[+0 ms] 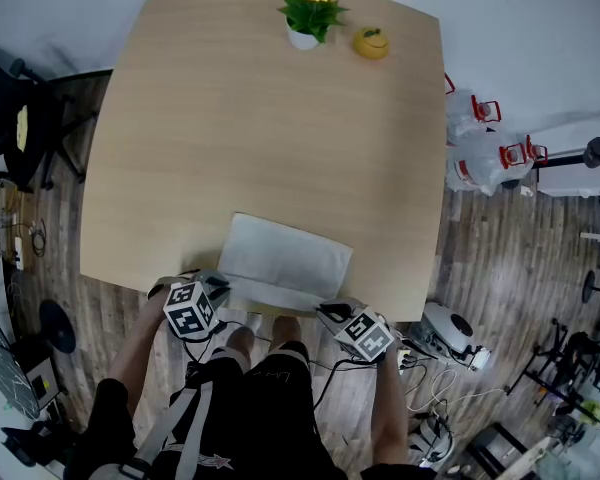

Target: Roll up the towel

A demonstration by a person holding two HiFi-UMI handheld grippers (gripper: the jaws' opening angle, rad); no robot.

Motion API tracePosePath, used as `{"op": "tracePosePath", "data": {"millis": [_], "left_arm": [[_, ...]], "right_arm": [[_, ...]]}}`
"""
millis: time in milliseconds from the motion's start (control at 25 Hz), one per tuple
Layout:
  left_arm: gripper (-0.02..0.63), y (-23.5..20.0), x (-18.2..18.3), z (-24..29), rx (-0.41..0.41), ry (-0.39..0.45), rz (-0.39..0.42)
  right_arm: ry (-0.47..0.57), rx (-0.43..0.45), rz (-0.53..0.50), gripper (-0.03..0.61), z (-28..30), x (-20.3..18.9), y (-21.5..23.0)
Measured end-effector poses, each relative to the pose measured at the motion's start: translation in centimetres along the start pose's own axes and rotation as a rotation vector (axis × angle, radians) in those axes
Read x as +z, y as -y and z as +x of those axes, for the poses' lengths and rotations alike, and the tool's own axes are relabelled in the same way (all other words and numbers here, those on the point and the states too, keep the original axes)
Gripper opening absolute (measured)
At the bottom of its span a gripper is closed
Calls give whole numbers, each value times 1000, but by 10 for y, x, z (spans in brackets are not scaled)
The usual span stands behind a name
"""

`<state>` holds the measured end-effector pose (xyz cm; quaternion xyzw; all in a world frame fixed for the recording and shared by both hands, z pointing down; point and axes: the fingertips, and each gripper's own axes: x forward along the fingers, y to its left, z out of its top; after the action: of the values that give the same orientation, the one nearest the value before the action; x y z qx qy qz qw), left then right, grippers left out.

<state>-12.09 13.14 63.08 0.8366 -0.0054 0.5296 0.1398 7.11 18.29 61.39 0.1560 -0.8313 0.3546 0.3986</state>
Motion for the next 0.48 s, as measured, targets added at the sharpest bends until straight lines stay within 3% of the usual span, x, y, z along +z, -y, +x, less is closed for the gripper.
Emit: {"op": "tracePosePath", "data": {"millis": [480], "left_arm": [[43,-35,26,1,42,11,2]], "right_arm": [[36,-16,0,28,-12,16,32]]}}
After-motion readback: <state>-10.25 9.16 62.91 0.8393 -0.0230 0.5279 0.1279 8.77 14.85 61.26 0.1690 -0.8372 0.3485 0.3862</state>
